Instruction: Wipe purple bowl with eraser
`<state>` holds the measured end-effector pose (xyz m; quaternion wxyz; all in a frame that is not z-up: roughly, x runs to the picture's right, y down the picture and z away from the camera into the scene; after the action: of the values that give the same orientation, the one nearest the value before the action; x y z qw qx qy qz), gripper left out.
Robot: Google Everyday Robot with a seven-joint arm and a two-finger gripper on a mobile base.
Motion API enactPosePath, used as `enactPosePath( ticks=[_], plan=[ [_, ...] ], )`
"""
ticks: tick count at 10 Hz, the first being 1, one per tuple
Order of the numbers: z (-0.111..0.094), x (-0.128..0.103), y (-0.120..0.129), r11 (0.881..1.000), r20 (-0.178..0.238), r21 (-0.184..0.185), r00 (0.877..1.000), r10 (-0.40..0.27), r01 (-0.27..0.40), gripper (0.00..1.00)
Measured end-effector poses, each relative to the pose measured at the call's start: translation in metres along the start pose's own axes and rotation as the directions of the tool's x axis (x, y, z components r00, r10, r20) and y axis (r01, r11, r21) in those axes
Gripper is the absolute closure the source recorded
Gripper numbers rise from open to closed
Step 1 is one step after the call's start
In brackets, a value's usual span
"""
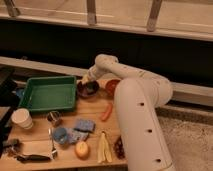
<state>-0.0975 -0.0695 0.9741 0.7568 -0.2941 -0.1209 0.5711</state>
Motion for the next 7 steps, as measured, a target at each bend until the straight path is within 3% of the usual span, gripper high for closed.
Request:
enactPosePath(
  ticks=[3, 7],
  plan=[
    [0.006, -0.018, 0.003, 1.0, 0.031, 0.0, 0.999, -0.016, 0.016, 1.0],
    [0.007, -0.019, 0.03, 0.997, 0.036, -0.054, 0.998, -0.052, 0.054, 1.0]
  ],
)
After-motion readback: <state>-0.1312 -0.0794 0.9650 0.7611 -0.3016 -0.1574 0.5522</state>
